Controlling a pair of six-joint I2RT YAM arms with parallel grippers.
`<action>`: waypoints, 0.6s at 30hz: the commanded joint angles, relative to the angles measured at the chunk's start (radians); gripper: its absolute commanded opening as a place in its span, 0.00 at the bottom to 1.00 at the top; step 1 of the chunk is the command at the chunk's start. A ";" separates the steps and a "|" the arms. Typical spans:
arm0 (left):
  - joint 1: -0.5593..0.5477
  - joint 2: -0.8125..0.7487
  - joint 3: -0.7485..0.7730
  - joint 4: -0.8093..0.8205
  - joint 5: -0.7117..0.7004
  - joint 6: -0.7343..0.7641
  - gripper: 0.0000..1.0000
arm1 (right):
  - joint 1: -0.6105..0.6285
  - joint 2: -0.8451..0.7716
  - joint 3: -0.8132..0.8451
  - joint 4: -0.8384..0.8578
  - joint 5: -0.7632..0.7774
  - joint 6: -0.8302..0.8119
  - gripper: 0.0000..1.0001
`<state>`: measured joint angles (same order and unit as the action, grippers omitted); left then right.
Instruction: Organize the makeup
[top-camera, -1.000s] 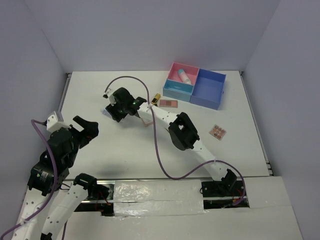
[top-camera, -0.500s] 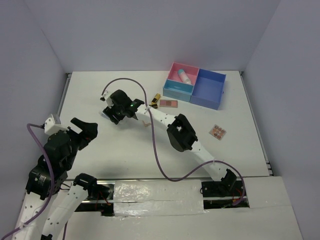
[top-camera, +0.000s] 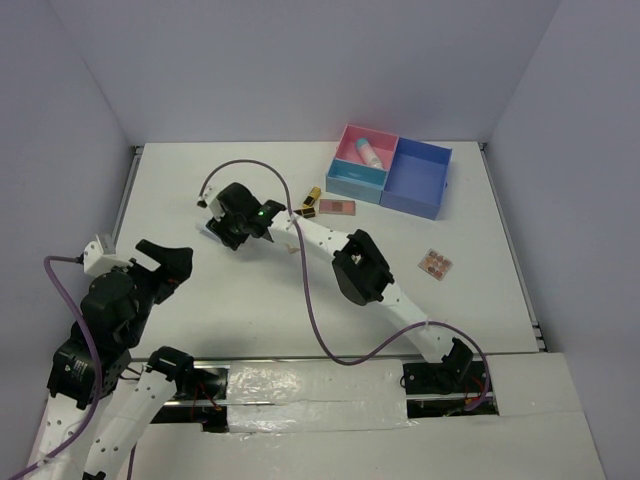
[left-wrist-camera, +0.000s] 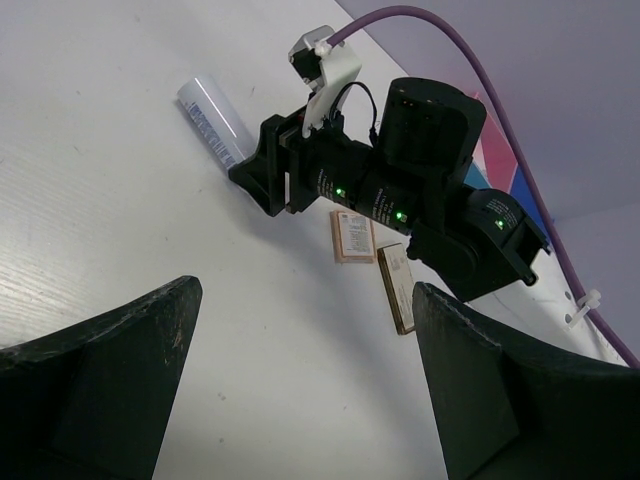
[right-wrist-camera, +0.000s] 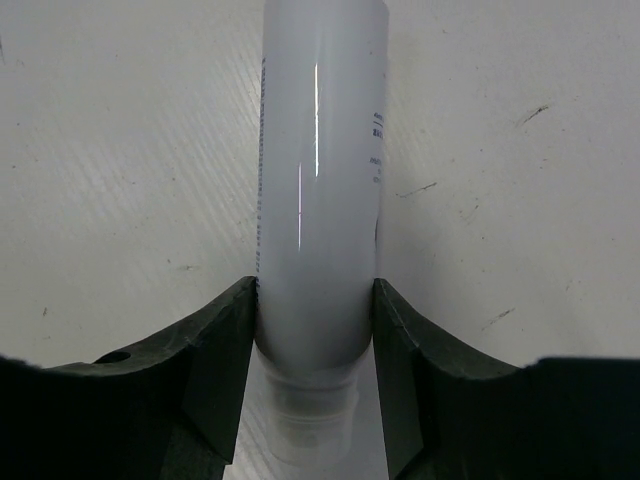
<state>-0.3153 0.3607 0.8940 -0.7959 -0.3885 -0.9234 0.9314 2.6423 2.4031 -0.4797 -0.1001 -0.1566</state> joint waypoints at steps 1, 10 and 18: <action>0.005 -0.014 -0.012 0.015 0.007 -0.012 0.99 | 0.014 0.010 0.038 -0.005 -0.010 -0.017 0.38; 0.005 -0.029 -0.036 0.041 0.010 -0.012 0.99 | -0.020 -0.132 -0.125 0.042 -0.290 -0.075 0.20; 0.005 -0.054 -0.099 0.106 0.030 -0.017 0.99 | -0.117 -0.341 -0.301 0.127 -0.544 -0.051 0.08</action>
<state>-0.3153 0.3229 0.8135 -0.7639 -0.3794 -0.9241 0.8661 2.4607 2.1174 -0.4461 -0.4938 -0.2256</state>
